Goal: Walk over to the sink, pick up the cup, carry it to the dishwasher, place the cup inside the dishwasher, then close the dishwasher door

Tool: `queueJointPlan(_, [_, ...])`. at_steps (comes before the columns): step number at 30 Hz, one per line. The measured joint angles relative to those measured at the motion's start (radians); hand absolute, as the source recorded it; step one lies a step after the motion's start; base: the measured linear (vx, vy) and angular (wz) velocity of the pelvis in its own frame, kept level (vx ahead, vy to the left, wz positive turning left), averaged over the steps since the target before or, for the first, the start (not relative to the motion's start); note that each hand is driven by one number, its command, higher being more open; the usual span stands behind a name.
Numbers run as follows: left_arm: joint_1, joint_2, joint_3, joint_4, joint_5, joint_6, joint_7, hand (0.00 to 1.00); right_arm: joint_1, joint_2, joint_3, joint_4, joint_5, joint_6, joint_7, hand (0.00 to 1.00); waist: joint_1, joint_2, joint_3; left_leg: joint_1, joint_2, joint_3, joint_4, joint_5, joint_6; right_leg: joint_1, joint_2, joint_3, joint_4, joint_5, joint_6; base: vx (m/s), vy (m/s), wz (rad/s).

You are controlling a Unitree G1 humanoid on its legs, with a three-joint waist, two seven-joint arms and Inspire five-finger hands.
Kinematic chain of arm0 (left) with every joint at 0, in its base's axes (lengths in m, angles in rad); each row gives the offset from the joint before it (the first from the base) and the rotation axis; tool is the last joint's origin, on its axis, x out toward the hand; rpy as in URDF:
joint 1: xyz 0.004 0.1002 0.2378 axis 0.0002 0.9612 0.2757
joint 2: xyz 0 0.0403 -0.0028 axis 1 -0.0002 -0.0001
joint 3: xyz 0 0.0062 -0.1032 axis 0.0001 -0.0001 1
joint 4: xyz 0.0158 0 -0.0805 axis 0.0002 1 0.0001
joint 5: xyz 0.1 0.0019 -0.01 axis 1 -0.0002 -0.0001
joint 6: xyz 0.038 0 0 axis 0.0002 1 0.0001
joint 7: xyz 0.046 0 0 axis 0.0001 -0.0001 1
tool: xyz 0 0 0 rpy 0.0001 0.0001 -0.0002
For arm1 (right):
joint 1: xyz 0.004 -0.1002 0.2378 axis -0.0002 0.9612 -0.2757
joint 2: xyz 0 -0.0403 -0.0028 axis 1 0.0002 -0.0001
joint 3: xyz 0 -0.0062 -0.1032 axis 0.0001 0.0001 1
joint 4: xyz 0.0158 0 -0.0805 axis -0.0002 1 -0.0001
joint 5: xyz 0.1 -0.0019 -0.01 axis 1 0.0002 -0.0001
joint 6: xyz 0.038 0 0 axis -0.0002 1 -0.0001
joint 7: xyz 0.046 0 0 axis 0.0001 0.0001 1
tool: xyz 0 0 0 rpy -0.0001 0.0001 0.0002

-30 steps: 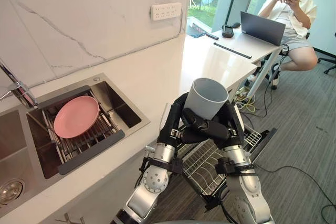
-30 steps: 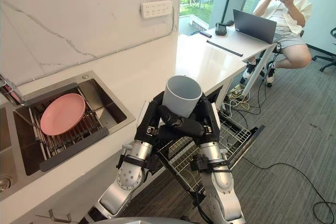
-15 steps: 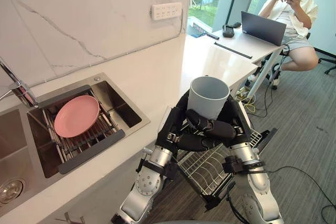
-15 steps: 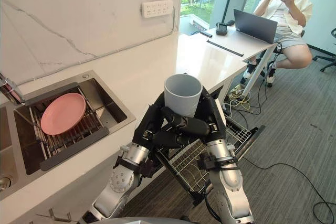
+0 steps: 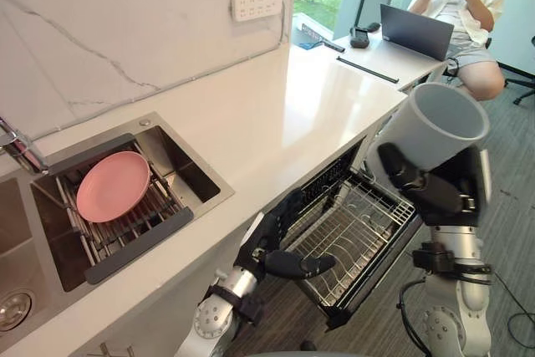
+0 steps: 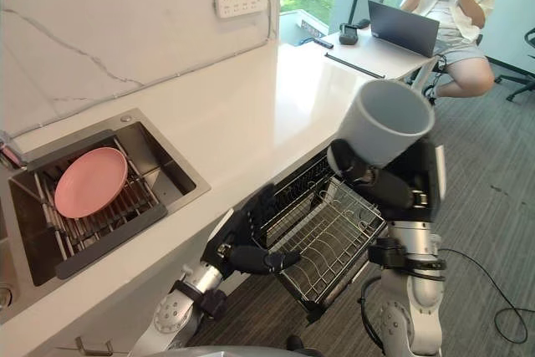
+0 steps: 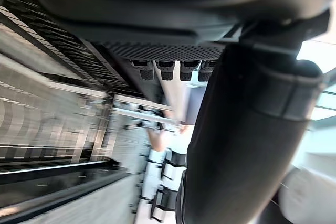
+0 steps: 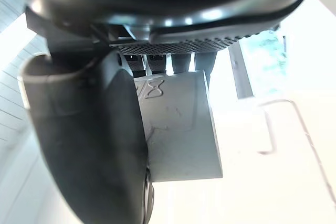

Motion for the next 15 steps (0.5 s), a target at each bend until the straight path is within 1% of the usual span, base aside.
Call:
queueJointPlan(5, [0.006, -0.003, -0.001, 0.000, -0.036, 0.005, -0.043, 1.00, 0.027, 0.001, 0.003, 0.001, 0.000, -0.004, 0.005, 0.00, 0.005, 0.001, 0.000, 0.000, 0.001, 0.000, 0.000, -0.001, 0.002, 0.000, 0.000, -0.002, 0.000, 0.000, 0.000, 0.00, 0.000, 0.00])
queueJointPlan(8, [0.030, -0.003, -0.002, 0.002, -0.034, 0.017, -0.052, 1.00, 0.058, 0.008, 0.004, 0.003, -0.001, -0.004, 0.005, 0.00, 0.004, 0.001, 0.001, 0.000, 0.004, 0.000, 0.000, -0.001, 0.001, 0.000, 0.000, -0.002, 0.000, 0.000, 0.000, 0.00, 0.000, 0.00])
queueJointPlan(12, [0.060, -0.003, -0.004, 0.033, 0.005, 0.024, -0.041, 1.00, 0.104, 0.038, 0.013, 0.022, 0.000, -0.003, 0.006, 0.00, 0.004, 0.001, 0.002, 0.001, 0.005, 0.000, -0.001, -0.002, 0.001, 0.000, 0.000, -0.002, -0.002, 0.000, 0.000, 0.00, 0.000, 0.00])
queueJointPlan(15, [0.065, -0.004, 0.001, 0.108, 0.056, 0.034, -0.001, 1.00, 0.128, 0.038, 0.036, 0.068, -0.001, -0.001, 0.022, 0.00, 0.004, 0.002, 0.002, 0.001, 0.006, 0.000, -0.002, -0.001, 0.001, 0.001, 0.000, -0.003, -0.003, 0.000, 0.000, 0.00, 0.000, 0.00])
